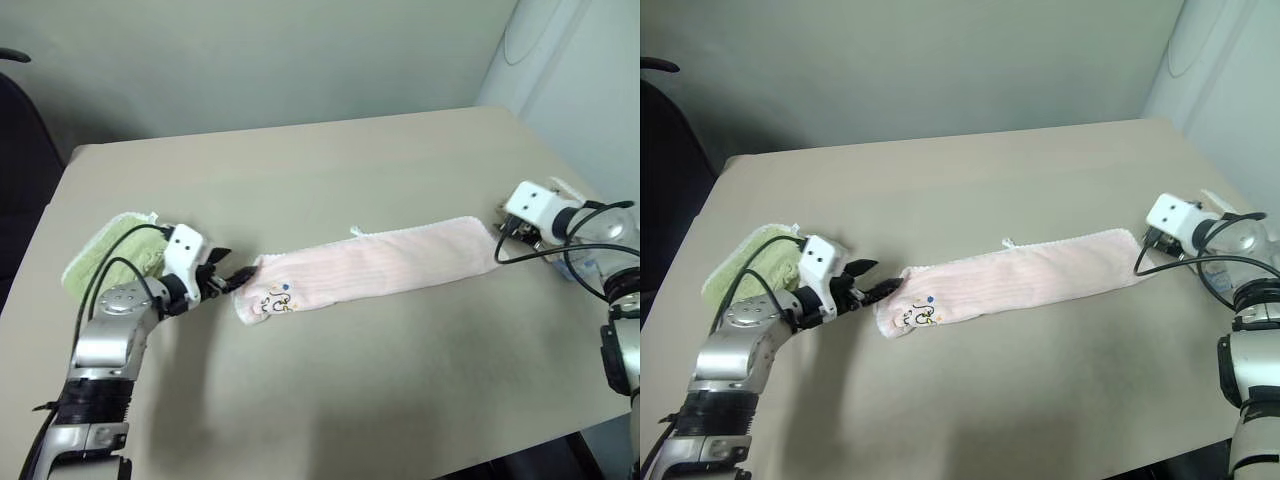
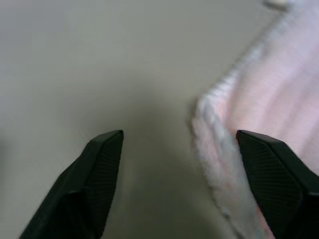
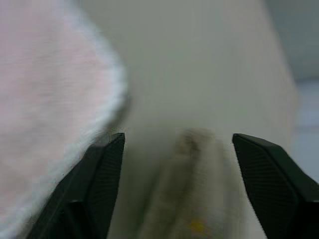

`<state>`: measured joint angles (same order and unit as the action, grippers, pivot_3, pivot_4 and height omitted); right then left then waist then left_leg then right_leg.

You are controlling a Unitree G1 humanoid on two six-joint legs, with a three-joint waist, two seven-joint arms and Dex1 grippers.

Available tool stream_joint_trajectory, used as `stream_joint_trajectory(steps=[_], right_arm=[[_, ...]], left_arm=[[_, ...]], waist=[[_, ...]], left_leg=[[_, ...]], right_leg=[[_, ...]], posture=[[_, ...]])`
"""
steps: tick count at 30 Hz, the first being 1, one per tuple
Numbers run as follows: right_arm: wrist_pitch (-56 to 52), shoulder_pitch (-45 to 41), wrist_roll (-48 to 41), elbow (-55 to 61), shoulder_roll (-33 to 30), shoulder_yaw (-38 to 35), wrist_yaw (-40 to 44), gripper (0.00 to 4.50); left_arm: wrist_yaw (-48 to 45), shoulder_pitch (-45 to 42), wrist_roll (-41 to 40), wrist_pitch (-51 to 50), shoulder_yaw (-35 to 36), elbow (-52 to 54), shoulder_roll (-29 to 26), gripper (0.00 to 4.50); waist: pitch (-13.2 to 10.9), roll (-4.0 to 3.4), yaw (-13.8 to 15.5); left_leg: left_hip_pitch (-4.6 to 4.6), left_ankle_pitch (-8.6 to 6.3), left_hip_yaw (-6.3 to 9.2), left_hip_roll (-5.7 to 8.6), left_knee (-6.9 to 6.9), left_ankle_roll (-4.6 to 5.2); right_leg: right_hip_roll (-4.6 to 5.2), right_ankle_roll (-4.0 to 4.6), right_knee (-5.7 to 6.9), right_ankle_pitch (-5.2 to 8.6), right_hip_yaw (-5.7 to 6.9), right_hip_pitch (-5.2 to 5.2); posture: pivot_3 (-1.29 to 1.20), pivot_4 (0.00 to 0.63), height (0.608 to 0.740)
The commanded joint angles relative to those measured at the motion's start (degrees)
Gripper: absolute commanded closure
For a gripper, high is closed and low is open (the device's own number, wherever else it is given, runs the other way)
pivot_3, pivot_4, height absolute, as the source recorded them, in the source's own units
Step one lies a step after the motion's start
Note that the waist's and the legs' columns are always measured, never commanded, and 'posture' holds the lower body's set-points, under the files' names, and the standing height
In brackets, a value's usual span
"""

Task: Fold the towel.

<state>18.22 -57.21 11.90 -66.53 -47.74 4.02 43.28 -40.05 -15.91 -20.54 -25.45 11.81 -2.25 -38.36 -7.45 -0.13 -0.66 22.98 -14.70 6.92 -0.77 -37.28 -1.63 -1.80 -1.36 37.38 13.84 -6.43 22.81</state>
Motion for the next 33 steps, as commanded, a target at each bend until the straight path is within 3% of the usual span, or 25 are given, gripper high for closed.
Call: stream_joint_trajectory(steps=[1,4,8,15,23,33], right_arm=[[-19.9,5.7,-15.4,11.5,-0.8,-10.5,10.7,0.66],[-45.1,14.6,-27.4,29.4,0.1,-17.8,12.8,0.02],[-69.8,20.8,-38.1,42.7,3.0,-27.7,4.4,0.02],[-92.4,27.7,-47.0,54.4,10.2,-43.0,-9.9,0.02],[-95.9,27.2,-48.4,53.2,17.2,-46.8,-17.7,0.02],[-81.5,16.7,-44.5,33.6,19.6,-41.4,-19.2,0.02]], left_arm=[[-0.1,3.9,-2.1,0.9,4.1,8.8,-0.9,0.6],[-3.1,7.5,-4.8,0.3,4.3,15.6,-1.4,0.59],[-6.7,9.5,-6.6,-0.5,1.8,20.8,-2.6,0.59],[-9.0,9.7,-5.7,-0.3,-4.3,25.0,-3.1,0.59],[-8.0,8.3,-5.9,-1.0,-8.5,27.3,-0.8,0.59],[-7.1,7.3,-4.4,-0.6,-11.6,28.2,0.5,0.59]], waist=[[0.0,0.06,0.1],[0.0,0.08,0.4],[0.0,0.06,0.5],[0.0,0.07,0.5],[0.0,0.08,0.3],[0.2,0.33,-1.2]], left_leg=[[0.0,0.06,-0.01,0.0,0.04,-0.11],[-0.01,0.37,-0.05,0.0,0.17,-0.65],[0.01,0.43,-0.09,0.01,0.19,-0.75],[-0.19,0.18,0.02,0.03,0.06,-0.07],[-0.21,0.18,0.02,0.06,-0.01,-0.03],[-0.8,0.13,0.01,0.11,-0.03,0.07]], right_leg=[[0.0,0.0,-0.04,0.0,0.0,-0.01],[-0.01,0.06,-0.25,0.04,0.01,-0.07],[-0.04,0.06,-0.28,0.05,-0.03,-0.02],[-0.06,0.05,0.04,0.04,0.0,-0.12],[-0.06,0.01,0.13,0.02,-0.02,-0.1],[-0.09,-0.07,0.19,-0.03,-0.25,-0.5]], posture=[[0.0,0.15,0.74],[0.0,0.15,0.74],[0.0,0.15,0.74],[0.0,0.15,0.74],[0.0,0.15,0.74],[0.0,0.15,0.74]])
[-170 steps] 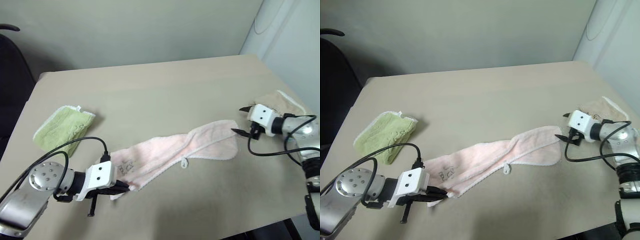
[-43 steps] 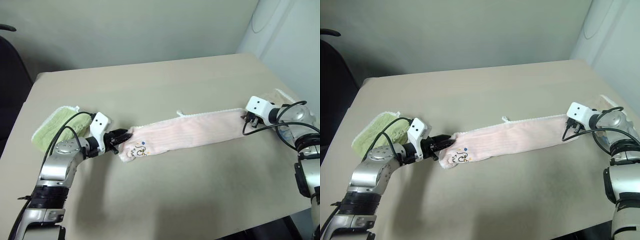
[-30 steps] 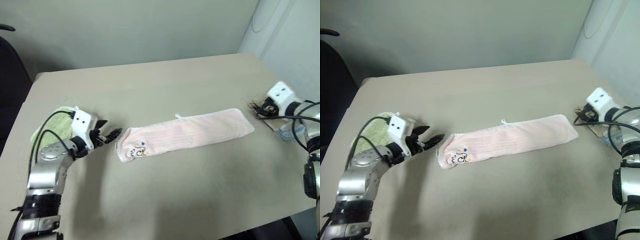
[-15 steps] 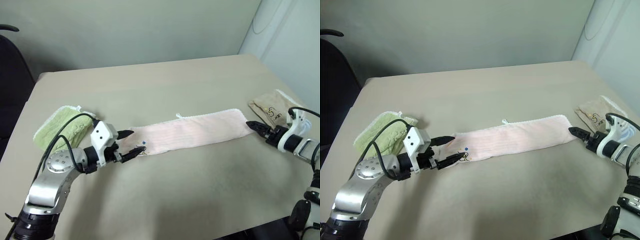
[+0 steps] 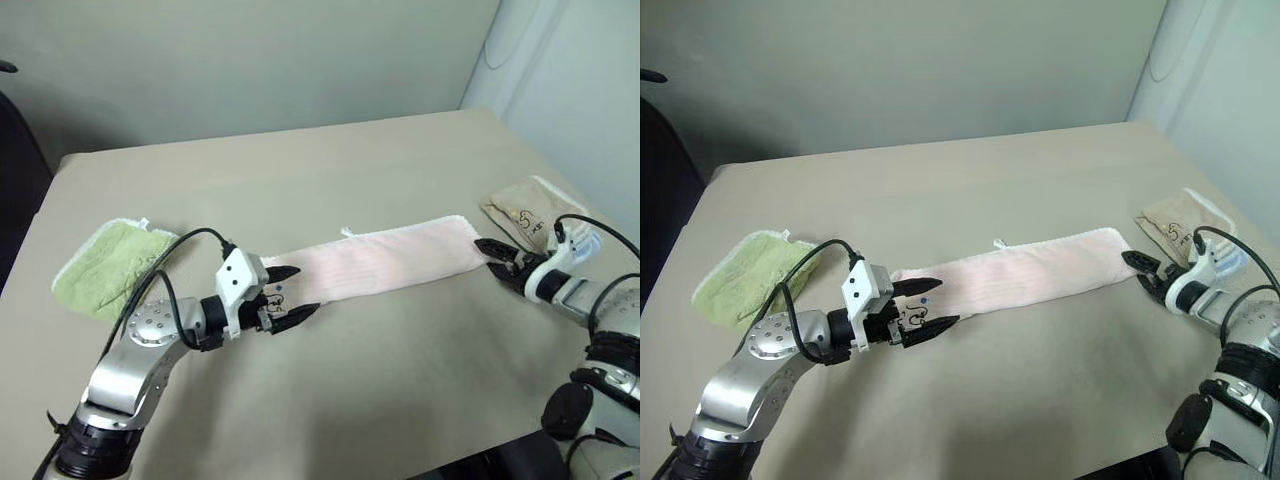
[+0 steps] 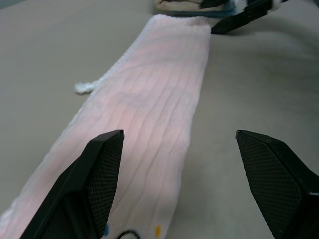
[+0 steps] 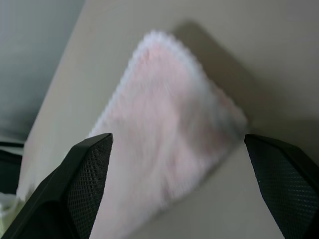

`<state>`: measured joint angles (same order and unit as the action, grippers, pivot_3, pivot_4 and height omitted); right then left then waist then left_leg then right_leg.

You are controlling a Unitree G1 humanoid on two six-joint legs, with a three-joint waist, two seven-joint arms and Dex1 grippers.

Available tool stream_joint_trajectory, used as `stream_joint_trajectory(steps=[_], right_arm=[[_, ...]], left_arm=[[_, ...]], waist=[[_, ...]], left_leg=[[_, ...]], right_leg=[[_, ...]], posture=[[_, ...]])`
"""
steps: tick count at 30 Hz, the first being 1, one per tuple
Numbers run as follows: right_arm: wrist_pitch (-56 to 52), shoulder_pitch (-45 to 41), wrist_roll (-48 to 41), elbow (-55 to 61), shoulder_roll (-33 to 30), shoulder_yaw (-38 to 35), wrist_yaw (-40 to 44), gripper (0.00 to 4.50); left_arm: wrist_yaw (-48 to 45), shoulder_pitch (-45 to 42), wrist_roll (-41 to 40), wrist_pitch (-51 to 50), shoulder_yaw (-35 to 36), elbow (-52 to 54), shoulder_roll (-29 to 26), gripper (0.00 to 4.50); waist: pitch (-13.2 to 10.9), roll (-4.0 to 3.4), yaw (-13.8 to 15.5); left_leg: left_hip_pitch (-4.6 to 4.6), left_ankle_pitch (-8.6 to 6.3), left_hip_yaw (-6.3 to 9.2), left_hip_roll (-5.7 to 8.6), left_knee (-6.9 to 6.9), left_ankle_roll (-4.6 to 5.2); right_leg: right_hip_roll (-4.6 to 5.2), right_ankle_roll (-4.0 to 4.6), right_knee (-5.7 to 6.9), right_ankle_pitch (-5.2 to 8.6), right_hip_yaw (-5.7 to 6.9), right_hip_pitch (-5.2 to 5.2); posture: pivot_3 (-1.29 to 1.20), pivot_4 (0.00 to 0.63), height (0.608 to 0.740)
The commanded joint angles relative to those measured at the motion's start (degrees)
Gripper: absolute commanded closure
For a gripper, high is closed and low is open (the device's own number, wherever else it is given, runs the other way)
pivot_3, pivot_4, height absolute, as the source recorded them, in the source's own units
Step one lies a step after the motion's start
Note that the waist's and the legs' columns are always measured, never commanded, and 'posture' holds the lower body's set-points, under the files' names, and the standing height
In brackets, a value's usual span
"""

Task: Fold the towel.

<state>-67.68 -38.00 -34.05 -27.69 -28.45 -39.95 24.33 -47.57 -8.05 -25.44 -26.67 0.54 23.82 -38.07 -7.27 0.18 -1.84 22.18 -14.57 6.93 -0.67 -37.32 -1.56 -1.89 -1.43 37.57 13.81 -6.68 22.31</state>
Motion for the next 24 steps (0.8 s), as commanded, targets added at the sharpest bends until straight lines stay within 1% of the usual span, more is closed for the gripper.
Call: stream_joint_trajectory(steps=[1,7,8,11,14,20,21,24], right_arm=[[5.7,-3.5,1.7,-7.0,0.2,3.4,0.2,0.02],[11.4,-7.5,2.8,-15.0,-0.8,6.6,1.3,0.02],[11.8,-7.6,2.7,-15.4,-0.9,6.8,1.4,0.19],[12.2,-7.1,2.2,-15.6,-1.2,6.9,0.9,0.89],[11.5,-5.6,0.7,-13.7,-2.0,5.2,-0.1,2.08],[10.3,-2.6,-0.9,-9.8,-4.2,2.6,-1.3,4.24],[10.8,-2.5,-1.0,-9.6,-5.2,2.2,-1.4,4.45],[12.4,-2.8,-1.2,-9.0,-8.1,1.8,-1.1,4.45]], left_arm=[[0.5,-0.6,0.6,0.7,-0.5,2.1,0.2,0.59],[1.1,-0.4,1.0,1.1,-0.5,2.2,0.3,0.59],[1.1,-0.2,1.0,1.1,-0.4,2.2,0.3,0.59],[1.2,0.4,1.1,1.4,-0.1,2.3,0.2,0.59],[1.6,0.9,1.3,1.8,0.0,2.3,0.1,0.59],[1.6,0.9,1.3,2.2,0.0,1.5,0.1,0.59],[1.6,0.8,1.3,2.3,0.0,1.3,0.0,0.59],[1.4,0.5,1.1,2.3,0.1,0.8,-0.1,0.59]], waist=[[0.0,0.03,-0.1],[0.0,0.06,-0.1],[0.0,0.06,0.0],[0.0,0.06,0.0],[0.0,0.05,0.1],[0.0,0.04,0.7],[0.0,0.04,0.8],[0.0,-0.08,1.9]], left_leg=[[-0.03,0.0,0.0,0.0,-0.01,0.01],[-0.03,-0.03,0.0,0.0,-0.02,0.05],[-0.02,-0.03,0.0,0.0,-0.02,0.05],[-0.02,-0.04,0.0,0.0,-0.02,0.06],[0.04,-0.04,0.0,0.0,0.06,0.06],[0.12,-0.04,0.02,-0.01,0.27,0.04],[0.12,-0.04,0.02,-0.01,0.27,0.04],[0.21,-0.05,0.04,0.02,0.22,0.06]], right_leg=[[0.0,0.0,0.0,0.0,-0.01,-0.03],[0.0,-0.01,-0.01,-0.01,-0.02,-0.03],[0.0,-0.01,-0.03,-0.01,-0.02,-0.04],[0.0,0.0,-0.04,-0.01,-0.02,-0.05],[0.0,0.01,-0.05,0.0,0.0,0.03],[0.0,0.09,-0.15,0.06,0.06,0.12],[0.0,0.09,-0.19,0.06,0.07,0.1],[0.05,0.02,-0.27,0.02,0.08,0.09]], posture=[[0.0,0.15,0.74],[0.0,0.15,0.74],[0.0,0.15,0.74],[0.0,0.15,0.74],[0.0,0.15,0.74],[0.0,0.15,0.74],[0.0,0.15,0.74],[0.0,0.15,0.74]])
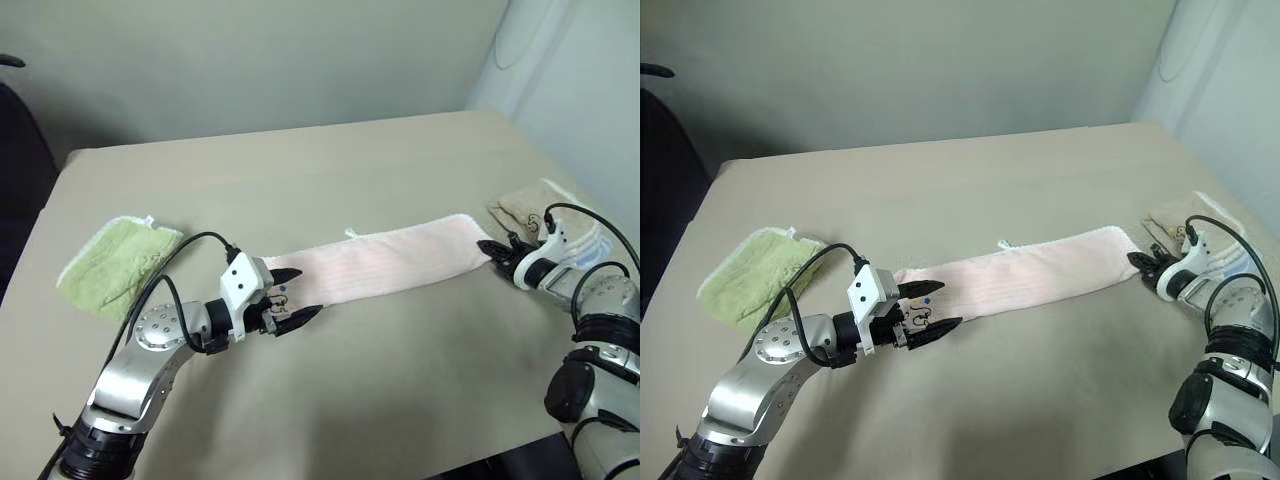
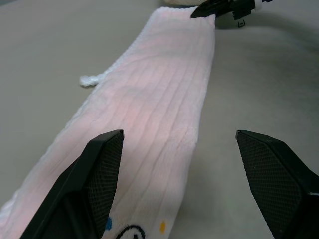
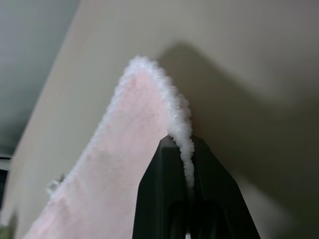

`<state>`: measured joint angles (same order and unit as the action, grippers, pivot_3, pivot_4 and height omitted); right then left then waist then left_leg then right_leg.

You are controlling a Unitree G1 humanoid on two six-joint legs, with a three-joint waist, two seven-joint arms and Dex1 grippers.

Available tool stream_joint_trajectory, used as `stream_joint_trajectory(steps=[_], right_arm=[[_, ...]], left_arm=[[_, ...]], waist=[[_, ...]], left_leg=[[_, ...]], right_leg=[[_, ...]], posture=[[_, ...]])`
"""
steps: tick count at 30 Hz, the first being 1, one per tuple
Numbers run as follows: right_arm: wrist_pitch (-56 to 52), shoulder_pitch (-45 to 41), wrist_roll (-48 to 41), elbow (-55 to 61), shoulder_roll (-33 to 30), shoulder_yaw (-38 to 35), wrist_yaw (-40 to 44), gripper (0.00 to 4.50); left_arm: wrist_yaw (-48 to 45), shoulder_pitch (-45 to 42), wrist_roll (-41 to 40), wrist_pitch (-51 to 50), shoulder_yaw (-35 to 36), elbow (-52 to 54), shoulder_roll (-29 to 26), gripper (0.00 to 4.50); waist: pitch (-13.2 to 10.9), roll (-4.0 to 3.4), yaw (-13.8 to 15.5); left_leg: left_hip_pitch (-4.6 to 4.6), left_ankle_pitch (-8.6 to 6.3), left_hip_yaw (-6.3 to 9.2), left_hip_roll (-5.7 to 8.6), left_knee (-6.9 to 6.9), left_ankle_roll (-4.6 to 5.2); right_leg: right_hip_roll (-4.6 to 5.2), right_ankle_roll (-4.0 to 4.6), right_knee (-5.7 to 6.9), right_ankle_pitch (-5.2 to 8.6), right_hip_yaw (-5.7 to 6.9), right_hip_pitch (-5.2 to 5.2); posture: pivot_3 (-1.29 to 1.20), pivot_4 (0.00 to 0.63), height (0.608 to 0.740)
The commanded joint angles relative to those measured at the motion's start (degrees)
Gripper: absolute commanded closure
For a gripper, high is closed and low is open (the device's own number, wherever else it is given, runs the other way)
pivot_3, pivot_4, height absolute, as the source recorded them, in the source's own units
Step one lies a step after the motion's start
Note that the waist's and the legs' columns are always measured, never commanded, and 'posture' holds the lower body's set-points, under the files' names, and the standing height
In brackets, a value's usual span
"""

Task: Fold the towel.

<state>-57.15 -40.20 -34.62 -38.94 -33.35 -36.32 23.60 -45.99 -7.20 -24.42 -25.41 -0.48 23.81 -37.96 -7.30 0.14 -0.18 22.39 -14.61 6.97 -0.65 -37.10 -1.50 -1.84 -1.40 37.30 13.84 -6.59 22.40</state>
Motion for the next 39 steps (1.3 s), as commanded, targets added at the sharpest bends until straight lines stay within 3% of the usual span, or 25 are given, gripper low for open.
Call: stream_joint_trajectory(steps=[1,8,15,21,27,32,37,39], right_arm=[[2.6,-0.8,-0.2,2.6,-4.2,-1.2,0.2,4.45],[8.2,-2.2,3.3,9.9,-9.8,9.5,8.6,4.45],[15.6,1.8,10.5,31.0,-12.2,29.9,21.1,4.45],[22.7,5.1,21.9,42.0,-10.5,48.8,24.7,4.45],[23.1,5.6,25.4,40.0,-5.1,54.1,24.2,4.45],[20.5,6.6,20.6,40.7,-4.3,49.4,26.7,2.69],[15.8,9.3,9.0,47.0,-4.7,36.0,28.2,0.96],[14.3,10.7,5.1,48.7,-5.8,31.3,29.4,0.96]], left_arm=[[-0.3,-0.4,0.0,1.1,1.2,0.6,-0.2,0.59],[-0.5,-0.8,0.4,1.5,1.1,-0.4,-0.3,0.59],[-0.2,-0.9,1.0,1.9,0.7,-0.7,0.2,0.59],[0.5,-0.7,1.3,1.9,0.3,-0.2,1.4,0.59],[1.8,0.2,1.6,1.5,0.2,1.2,2.3,0.59],[2.9,1.6,1.2,0.9,1.4,2.4,2.3,0.59],[4.5,3.9,-1.3,-0.4,4.9,3.7,2.6,0.59],[5.2,5.1,-2.9,-1.3,7.1,4.1,2.9,0.59]], waist=[[0.0,-0.04,0.4],[0.0,-0.12,0.4],[0.0,-0.13,0.0],[0.0,-0.13,0.0],[0.0,-0.13,0.2],[0.0,-0.12,0.2],[0.0,-0.12,0.3],[0.0,-0.1,0.3]], left_leg=[[0.02,0.0,0.0,0.0,-0.02,0.01],[0.07,-0.01,-0.02,-0.01,0.02,0.01],[0.08,0.0,0.0,-0.03,0.03,0.0],[0.11,0.01,0.03,-0.03,-0.03,-0.01],[0.13,0.0,0.06,-0.03,-0.1,-0.01],[0.15,0.03,0.05,-0.03,-0.09,-0.05],[0.16,0.17,0.03,-0.02,-0.09,-0.3],[0.15,0.21,0.02,-0.02,-0.09,-0.37]], right_leg=[[0.01,-0.01,0.01,-0.01,0.0,0.01],[-0.01,0.0,0.04,0.0,0.01,0.1],[-0.06,0.0,0.01,0.0,0.04,0.12],[-0.05,-0.03,-0.03,-0.01,0.06,0.09],[-0.02,-0.07,-0.03,-0.03,0.06,0.08],[-0.02,-0.06,-0.05,-0.03,0.07,0.09],[-0.04,-0.05,-0.05,-0.03,0.08,0.08],[-0.05,-0.04,-0.06,-0.02,0.08,0.07]], posture=[[0.0,0.15,0.74],[0.0,0.15,0.74],[0.0,0.15,0.74],[0.0,0.15,0.74],[0.0,0.15,0.74],[0.0,0.15,0.74],[0.0,0.15,0.74],[0.0,0.15,0.74]])
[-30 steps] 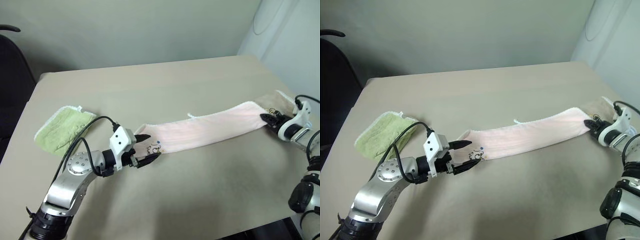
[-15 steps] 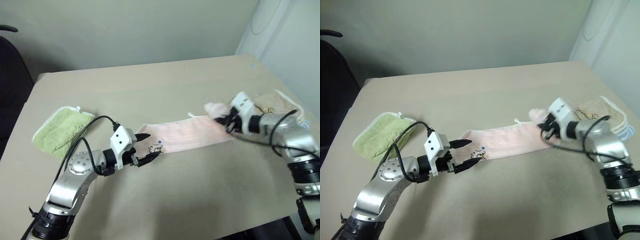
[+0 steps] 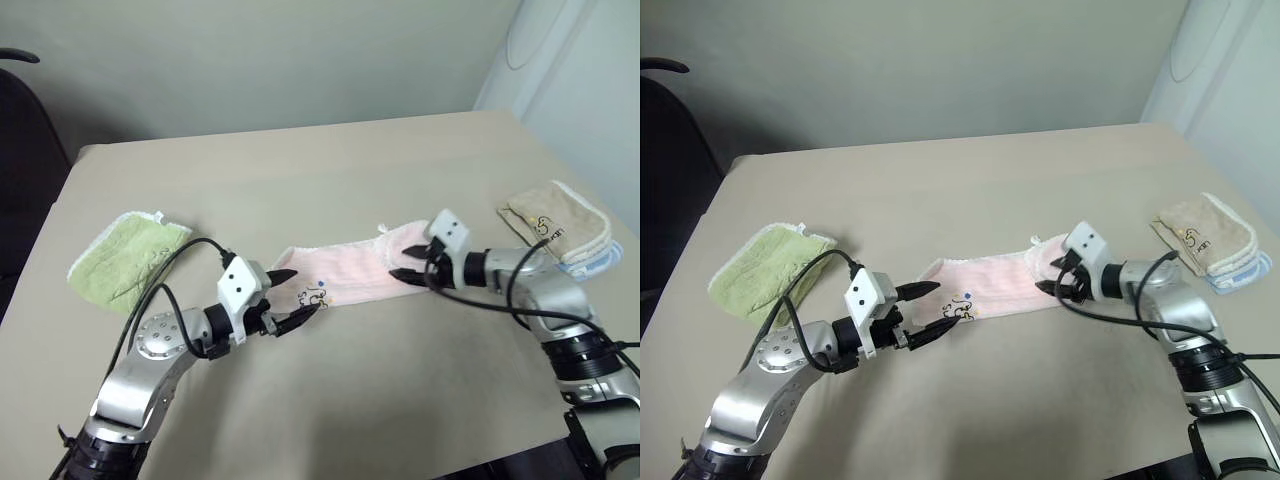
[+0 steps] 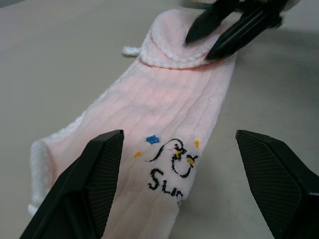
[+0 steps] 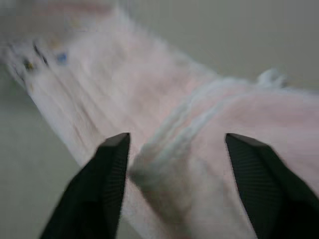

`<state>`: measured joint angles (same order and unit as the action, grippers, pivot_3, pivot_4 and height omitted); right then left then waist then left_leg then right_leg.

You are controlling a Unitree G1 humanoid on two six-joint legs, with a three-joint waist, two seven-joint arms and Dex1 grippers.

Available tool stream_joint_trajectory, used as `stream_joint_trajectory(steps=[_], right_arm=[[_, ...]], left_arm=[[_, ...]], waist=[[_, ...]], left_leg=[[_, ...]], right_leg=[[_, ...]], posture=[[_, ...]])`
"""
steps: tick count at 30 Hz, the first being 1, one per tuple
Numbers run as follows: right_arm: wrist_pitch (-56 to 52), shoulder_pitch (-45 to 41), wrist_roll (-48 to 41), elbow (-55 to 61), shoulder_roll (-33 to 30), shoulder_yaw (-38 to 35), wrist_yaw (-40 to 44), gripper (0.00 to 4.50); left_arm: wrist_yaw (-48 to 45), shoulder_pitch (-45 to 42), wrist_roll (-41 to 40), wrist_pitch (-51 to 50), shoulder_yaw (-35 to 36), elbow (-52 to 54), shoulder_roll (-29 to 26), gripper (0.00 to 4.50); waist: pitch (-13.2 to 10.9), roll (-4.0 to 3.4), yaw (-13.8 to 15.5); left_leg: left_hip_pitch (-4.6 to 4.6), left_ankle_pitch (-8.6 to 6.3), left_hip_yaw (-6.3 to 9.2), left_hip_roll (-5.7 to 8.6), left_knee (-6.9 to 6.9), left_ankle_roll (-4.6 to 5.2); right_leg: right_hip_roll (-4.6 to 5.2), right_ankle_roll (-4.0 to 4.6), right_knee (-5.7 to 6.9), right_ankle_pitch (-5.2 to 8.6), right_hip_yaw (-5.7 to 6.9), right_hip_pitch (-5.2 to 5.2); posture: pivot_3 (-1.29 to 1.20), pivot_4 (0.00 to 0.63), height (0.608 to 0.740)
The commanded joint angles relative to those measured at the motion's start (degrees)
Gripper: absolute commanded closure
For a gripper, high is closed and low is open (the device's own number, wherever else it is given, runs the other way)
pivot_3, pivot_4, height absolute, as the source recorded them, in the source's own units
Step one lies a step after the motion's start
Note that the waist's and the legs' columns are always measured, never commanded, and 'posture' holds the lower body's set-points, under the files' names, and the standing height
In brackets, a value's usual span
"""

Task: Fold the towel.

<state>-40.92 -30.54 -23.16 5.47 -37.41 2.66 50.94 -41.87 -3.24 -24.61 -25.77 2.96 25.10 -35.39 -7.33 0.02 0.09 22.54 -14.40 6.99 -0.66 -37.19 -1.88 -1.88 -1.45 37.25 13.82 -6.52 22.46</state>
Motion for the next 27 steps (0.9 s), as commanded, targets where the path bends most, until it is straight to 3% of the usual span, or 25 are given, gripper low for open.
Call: stream_joint_trajectory(steps=[1,2,5,12,17,20,23,27], right_arm=[[-2.5,1.3,-7.9,4.2,-2.1,-10.0,2.0,0.96],[-2.9,1.0,-8.8,3.4,-2.1,-11.6,1.3,0.96],[-2.2,-2.2,-5.7,-4.9,-1.6,-11.5,-2.2,1.62],[17.0,-5.0,9.5,-30.6,6.7,2.4,-1.6,4.08],[26.1,-7.0,12.3,-43.3,10.2,3.0,-0.4,4.08],[27.2,-7.5,10.3,-41.7,10.1,0.9,1.3,4.11],[26.3,-8.3,7.3,-36.7,9.8,-1.8,2.5,4.11],[25.0,-9.3,4.4,-32.9,10.5,-4.3,3.6,4.11]], left_arm=[[1.3,1.8,-3.9,-1.5,5.1,2.9,0.6,0.59],[1.6,2.4,-5.2,-2.1,6.4,2.9,0.8,0.59],[3.6,3.7,-12.0,-5.6,11.2,2.5,2.9,0.59],[13.2,3.6,-29.4,-16.2,16.7,2.2,9.8,0.59],[18.5,9.4,-36.0,-19.4,16.7,6.4,12.2,0.59],[21.0,15.2,-41.6,-20.6,17.1,9.4,13.0,0.05],[24.5,21.8,-49.0,-21.8,17.5,10.7,14.0,0.02],[30.8,23.1,-52.0,-22.8,16.5,9.4,13.1,0.02]], waist=[[0.0,0.02,0.1],[0.0,0.04,0.1],[0.0,0.07,0.0],[0.1,0.14,-0.3],[0.3,0.35,-0.6],[0.3,0.35,-0.6],[0.2,0.29,-0.6],[0.2,0.19,-0.1]], left_leg=[[0.0,0.04,0.0,0.01,0.0,-0.07],[-0.02,0.05,0.0,0.01,0.0,-0.1],[-0.08,0.05,-0.01,0.0,-0.02,-0.08],[-0.29,-0.09,-0.01,-0.02,0.04,0.18],[-0.55,-0.12,-0.01,-0.03,0.04,0.22],[-0.83,-0.17,-0.01,-0.04,0.04,0.3],[-0.84,-0.18,-0.07,-0.02,0.01,0.3],[-0.68,-0.06,-0.06,-0.04,0.06,0.06]], right_leg=[[0.0,0.0,-0.01,0.01,0.0,-0.02],[-0.01,0.0,-0.03,0.01,0.0,-0.05],[0.0,0.01,-0.03,0.01,-0.01,-0.1],[0.0,0.02,0.11,-0.02,-0.02,-0.15],[0.0,0.04,0.06,-0.04,-0.02,-0.42],[0.0,0.08,-0.14,-0.03,-0.01,-0.85],[0.02,0.29,-0.17,0.08,-0.01,-0.88],[-0.01,0.45,-0.03,0.17,0.06,-0.63]], posture=[[0.0,0.15,0.74],[0.0,0.15,0.74],[0.0,0.15,0.74],[0.0,0.15,0.74],[0.0,0.15,0.74],[0.0,0.15,0.74],[0.0,0.15,0.74],[0.0,0.15,0.74]])
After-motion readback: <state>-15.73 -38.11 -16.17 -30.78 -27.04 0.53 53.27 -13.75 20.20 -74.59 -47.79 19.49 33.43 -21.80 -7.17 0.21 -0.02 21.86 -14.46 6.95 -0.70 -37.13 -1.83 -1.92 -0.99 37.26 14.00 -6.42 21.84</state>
